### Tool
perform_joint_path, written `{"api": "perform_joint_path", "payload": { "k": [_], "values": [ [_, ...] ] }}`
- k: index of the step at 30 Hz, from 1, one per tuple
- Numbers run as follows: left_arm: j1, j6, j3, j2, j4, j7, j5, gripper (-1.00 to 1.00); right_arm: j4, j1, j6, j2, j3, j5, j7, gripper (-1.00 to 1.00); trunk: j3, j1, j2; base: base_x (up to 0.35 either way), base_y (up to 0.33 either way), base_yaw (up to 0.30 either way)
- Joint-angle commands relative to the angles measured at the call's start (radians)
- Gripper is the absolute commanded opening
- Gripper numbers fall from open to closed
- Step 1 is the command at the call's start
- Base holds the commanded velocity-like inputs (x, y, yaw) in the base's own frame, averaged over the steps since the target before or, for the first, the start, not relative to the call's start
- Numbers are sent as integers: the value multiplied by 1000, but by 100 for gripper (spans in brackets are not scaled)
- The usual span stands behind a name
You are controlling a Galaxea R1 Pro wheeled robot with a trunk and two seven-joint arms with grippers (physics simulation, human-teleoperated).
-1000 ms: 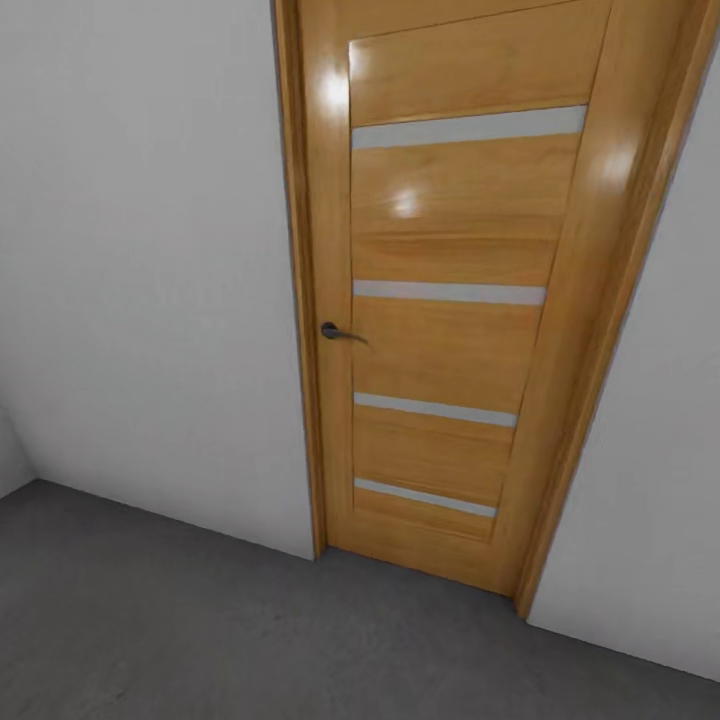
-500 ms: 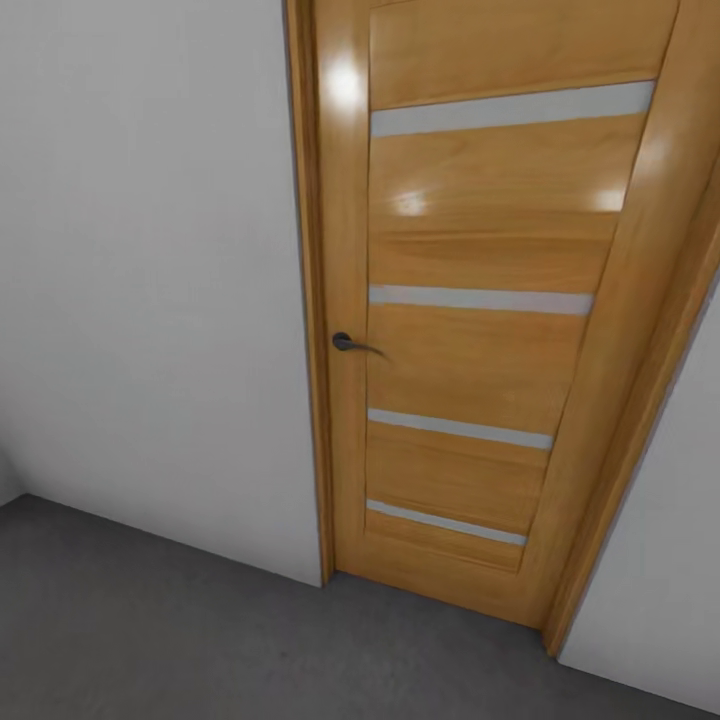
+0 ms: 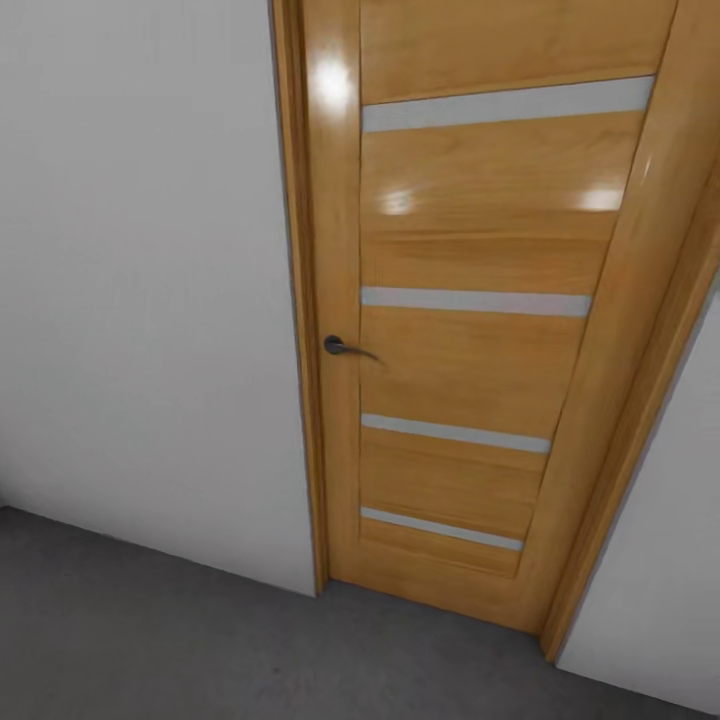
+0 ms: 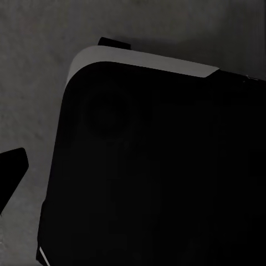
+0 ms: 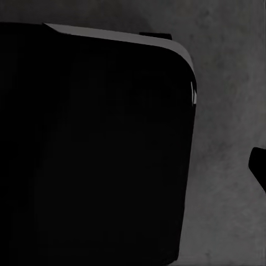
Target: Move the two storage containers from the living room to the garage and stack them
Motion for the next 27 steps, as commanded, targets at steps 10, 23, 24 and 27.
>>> {"api": "perform_joint_path", "payload": {
  "k": [10,23,24,27],
  "values": [
    [0,-3,-1,0,0,0,7,100,0,0,-1,-1,0,5,0,100,-1,0,0,0,0,-275],
    [0,-3,-2,0,0,0,8,100,0,0,3,-4,1,6,2,100,-1,0,0,54,21,-186],
    [0,-3,-2,0,0,0,8,100,0,0,3,-5,1,7,3,100,-1,0,0,250,125,-13],
    [0,-3,-2,0,0,0,8,100,0,0,4,-5,1,7,3,100,-1,0,0,272,141,-6]
  ]
}}
